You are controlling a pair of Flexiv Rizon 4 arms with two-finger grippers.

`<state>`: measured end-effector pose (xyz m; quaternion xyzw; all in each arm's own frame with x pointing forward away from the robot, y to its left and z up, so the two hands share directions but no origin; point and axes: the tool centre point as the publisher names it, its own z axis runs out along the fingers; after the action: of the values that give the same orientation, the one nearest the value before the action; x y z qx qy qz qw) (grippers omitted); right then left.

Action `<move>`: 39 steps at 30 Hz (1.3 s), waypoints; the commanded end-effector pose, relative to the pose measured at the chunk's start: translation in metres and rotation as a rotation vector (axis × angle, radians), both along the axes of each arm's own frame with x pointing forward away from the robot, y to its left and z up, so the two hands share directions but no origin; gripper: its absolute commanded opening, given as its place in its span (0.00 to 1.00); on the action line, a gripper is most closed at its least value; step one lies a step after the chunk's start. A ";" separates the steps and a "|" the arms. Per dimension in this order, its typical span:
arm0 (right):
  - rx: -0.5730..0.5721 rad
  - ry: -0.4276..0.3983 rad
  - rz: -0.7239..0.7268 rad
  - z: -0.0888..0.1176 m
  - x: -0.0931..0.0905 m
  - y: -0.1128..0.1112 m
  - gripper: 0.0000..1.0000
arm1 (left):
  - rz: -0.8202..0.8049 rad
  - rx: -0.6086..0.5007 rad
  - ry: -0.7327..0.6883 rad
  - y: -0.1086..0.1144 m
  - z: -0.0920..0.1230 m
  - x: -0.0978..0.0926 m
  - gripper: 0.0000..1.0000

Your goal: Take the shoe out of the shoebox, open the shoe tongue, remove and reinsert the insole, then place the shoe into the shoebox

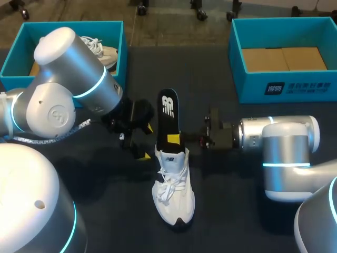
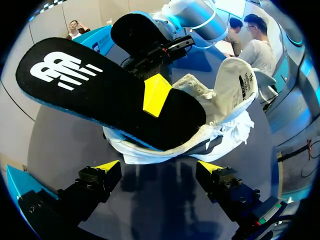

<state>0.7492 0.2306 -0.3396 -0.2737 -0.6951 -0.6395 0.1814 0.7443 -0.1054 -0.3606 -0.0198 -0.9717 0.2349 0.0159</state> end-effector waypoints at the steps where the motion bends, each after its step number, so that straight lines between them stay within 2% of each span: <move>1: 0.001 0.018 -0.014 -0.005 -0.009 -0.002 0.00 | 0.000 -0.001 -0.001 0.000 -0.001 0.000 1.00; 5: -0.005 0.029 -0.016 -0.005 -0.012 -0.002 0.00 | 0.000 -0.001 -0.001 0.000 -0.001 0.000 1.00; 9: -0.020 0.001 -0.012 0.005 -0.010 0.000 0.02 | 0.000 -0.001 -0.001 0.000 -0.001 0.000 1.00; 10: -0.023 -0.005 -0.008 0.007 -0.009 0.001 0.20 | 0.000 -0.001 -0.001 0.000 -0.001 0.000 1.00; 12: -0.029 -0.020 0.003 0.012 -0.005 0.002 0.40 | 0.000 -0.001 -0.001 0.000 -0.001 0.000 1.00; 13: -0.032 -0.027 0.010 0.013 -0.003 0.002 0.43 | 0.000 -0.001 -0.001 0.000 -0.001 0.000 1.00; 21: -0.049 -0.065 0.052 0.025 0.011 0.008 0.38 | 0.000 -0.001 -0.001 0.000 -0.001 0.000 1.00; 23: -0.047 -0.066 0.056 0.026 0.015 0.008 0.34 | 0.000 -0.001 -0.001 0.000 -0.001 0.000 1.00; 26: -0.044 -0.066 0.058 0.026 0.017 0.008 0.16 | 0.000 -0.001 -0.001 0.000 -0.001 0.000 1.00; 27: -0.043 -0.065 0.058 0.026 0.017 0.008 0.01 | 0.000 -0.001 -0.001 0.000 -0.001 0.000 1.00; 35: -0.032 -0.021 0.047 0.015 0.013 0.007 0.00 | 0.000 -0.001 -0.001 0.000 -0.001 0.000 1.00; 39: -0.020 0.031 0.029 0.002 0.006 0.004 0.00 | 0.000 -0.001 -0.001 0.000 -0.001 0.000 1.00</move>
<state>0.7595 0.2335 -0.3305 -0.2720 -0.7066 -0.6220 0.1996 0.7443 -0.1053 -0.3607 -0.0198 -0.9717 0.2349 0.0159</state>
